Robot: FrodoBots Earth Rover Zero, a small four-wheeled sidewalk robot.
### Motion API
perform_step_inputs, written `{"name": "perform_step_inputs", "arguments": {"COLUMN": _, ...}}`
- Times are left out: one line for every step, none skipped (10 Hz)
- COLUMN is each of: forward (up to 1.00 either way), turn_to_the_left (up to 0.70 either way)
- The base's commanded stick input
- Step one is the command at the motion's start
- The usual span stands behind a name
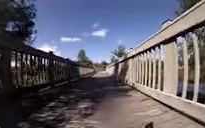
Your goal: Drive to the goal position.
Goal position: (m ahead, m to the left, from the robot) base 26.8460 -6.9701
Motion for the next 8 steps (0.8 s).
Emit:
{"name": "perform_step_inputs", "arguments": {"forward": 0.85, "turn_to_the_left": 0.0}}
{"name": "perform_step_inputs", "arguments": {"forward": 0.85, "turn_to_the_left": 0.0}}
{"name": "perform_step_inputs", "arguments": {"forward": 0.85, "turn_to_the_left": 0.0}}
{"name": "perform_step_inputs", "arguments": {"forward": 0.85, "turn_to_the_left": 0.0}}
{"name": "perform_step_inputs", "arguments": {"forward": 0.85, "turn_to_the_left": 0.0}}
{"name": "perform_step_inputs", "arguments": {"forward": 0.85, "turn_to_the_left": 0.0}}
{"name": "perform_step_inputs", "arguments": {"forward": 0.85, "turn_to_the_left": 0.0}}
{"name": "perform_step_inputs", "arguments": {"forward": 0.85, "turn_to_the_left": 0.0}}
